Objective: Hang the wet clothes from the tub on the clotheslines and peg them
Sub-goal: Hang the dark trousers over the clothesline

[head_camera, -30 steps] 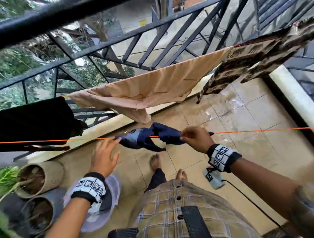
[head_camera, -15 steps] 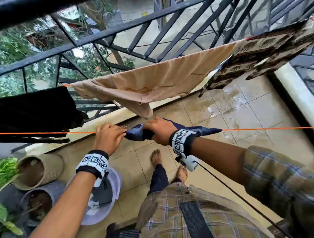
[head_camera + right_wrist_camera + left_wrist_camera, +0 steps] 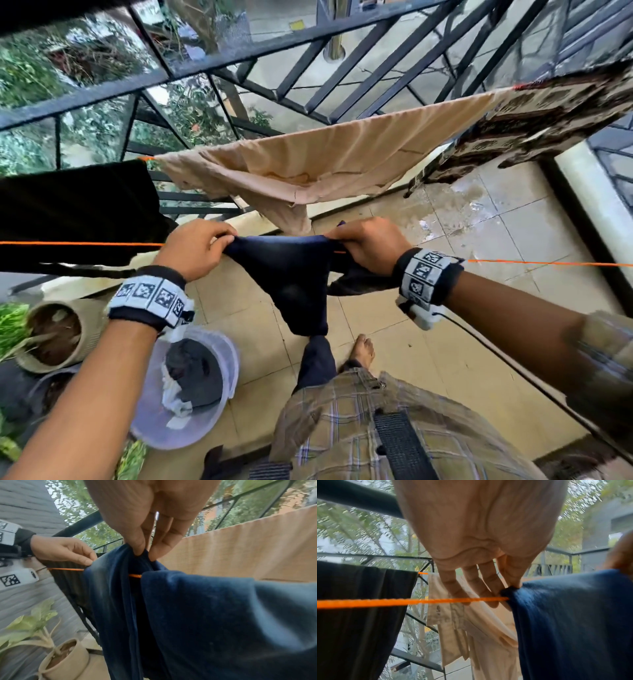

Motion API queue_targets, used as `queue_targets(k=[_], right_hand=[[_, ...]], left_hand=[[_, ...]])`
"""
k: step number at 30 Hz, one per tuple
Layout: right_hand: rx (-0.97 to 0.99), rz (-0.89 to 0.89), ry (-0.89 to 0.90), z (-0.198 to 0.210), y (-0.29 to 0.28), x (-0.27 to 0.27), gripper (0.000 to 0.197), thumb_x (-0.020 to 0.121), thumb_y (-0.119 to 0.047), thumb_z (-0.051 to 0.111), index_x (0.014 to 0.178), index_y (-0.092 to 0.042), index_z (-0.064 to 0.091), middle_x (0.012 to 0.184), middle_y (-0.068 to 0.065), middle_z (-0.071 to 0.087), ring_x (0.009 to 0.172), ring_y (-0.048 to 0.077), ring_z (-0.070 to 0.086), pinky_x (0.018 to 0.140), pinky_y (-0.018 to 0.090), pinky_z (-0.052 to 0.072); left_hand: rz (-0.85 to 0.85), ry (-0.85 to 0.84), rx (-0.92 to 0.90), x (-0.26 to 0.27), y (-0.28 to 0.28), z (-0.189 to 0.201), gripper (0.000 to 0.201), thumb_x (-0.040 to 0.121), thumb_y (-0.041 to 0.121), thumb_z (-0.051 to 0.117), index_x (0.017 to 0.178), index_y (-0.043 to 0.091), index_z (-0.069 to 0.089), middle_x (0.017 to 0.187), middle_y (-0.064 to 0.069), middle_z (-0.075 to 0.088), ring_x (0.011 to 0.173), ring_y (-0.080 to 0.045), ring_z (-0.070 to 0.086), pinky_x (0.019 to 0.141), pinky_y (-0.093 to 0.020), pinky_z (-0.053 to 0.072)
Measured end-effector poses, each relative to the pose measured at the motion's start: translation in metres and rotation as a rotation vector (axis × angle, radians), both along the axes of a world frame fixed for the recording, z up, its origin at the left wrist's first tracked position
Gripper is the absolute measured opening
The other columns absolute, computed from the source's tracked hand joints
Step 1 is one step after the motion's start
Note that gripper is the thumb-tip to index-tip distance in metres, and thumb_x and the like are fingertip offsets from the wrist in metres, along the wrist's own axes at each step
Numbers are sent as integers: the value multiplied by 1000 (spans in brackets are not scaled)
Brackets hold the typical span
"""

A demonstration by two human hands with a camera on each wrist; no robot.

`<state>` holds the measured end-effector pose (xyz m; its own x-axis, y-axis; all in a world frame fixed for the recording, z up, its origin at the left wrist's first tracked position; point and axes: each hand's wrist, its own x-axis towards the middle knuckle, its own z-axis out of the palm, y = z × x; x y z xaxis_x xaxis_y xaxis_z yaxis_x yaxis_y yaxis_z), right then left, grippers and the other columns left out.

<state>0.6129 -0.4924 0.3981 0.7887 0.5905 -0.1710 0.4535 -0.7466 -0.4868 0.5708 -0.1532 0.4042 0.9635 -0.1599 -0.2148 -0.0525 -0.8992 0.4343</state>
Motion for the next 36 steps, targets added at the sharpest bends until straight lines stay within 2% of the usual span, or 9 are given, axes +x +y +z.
queue_targets(k=[6, 10, 15, 19, 22, 25, 27, 32, 36], right_hand=[[-289, -42, 227, -10, 9, 13, 25, 85, -26, 60, 105, -34, 73, 107, -2, 72, 99, 25, 65, 76, 27, 47], [-266, -96, 270, -13, -20, 8, 19, 88, -32, 61, 104, -33, 71, 103, -7, 72, 92, 20, 66, 72, 26, 46], [-155, -378, 282, -8, -93, -9, 11, 86, -32, 69, 96, -30, 73, 90, -11, 71, 79, 8, 62, 77, 28, 52], [-125, -466, 325, -4, -142, -33, 17, 81, -32, 77, 97, -26, 75, 93, -5, 73, 85, 14, 65, 74, 28, 49], [-98, -446, 314, -10, -148, -45, 27, 77, -30, 81, 103, -23, 74, 97, -1, 73, 88, 21, 67, 79, 32, 53], [-224, -385, 228, -18, -144, -44, 39, 78, -32, 77, 116, -30, 67, 109, -2, 70, 103, 24, 62, 86, 33, 48], [-310, -399, 231, -23, -149, -39, 44, 79, -29, 71, 122, -36, 62, 117, -5, 68, 112, 23, 60, 92, 38, 47], [-317, -428, 356, -27, -182, -34, 26, 85, -24, 68, 108, -35, 72, 106, -3, 72, 102, 22, 64, 84, 36, 53], [-261, -421, 361, -27, -193, -40, 22, 86, -26, 70, 106, -32, 75, 104, -4, 74, 98, 21, 65, 83, 36, 53]], left_hand=[[34, 301, 153, 0, -1, -45, 19, 92, 15, 55, 101, 26, 68, 108, -4, 71, 100, -32, 63, 86, -40, 51], [26, 172, 35, -15, -5, -52, 30, 87, 11, 48, 103, 19, 71, 108, -4, 73, 102, -32, 64, 92, -43, 50], [-60, -29, -64, -29, -49, -41, 33, 85, 30, 44, 97, 18, 72, 96, -1, 70, 91, -27, 62, 83, -39, 48], [-141, 39, -66, -25, -97, -38, 46, 86, 49, 45, 113, 21, 68, 109, 2, 68, 100, -24, 61, 84, -39, 49], [-193, 173, -12, -14, -128, -35, 66, 80, 64, 48, 129, 22, 61, 124, -1, 63, 113, -26, 57, 94, -42, 45], [-291, 239, 119, -8, -153, -40, 74, 83, 56, 65, 147, 29, 42, 140, 0, 50, 126, -26, 47, 101, -41, 37], [-337, 211, 186, -7, -160, -45, 74, 85, 52, 65, 150, 34, 34, 145, 0, 43, 130, -26, 43, 102, -43, 35], [-384, 22, 141, -14, -177, -52, 64, 82, 47, 70, 142, 37, 48, 140, -3, 52, 127, -29, 47, 95, -50, 41], [-436, -57, 99, -19, -211, -59, 34, 82, 40, 73, 113, 27, 70, 111, 1, 70, 102, -27, 63, 85, -43, 44]])
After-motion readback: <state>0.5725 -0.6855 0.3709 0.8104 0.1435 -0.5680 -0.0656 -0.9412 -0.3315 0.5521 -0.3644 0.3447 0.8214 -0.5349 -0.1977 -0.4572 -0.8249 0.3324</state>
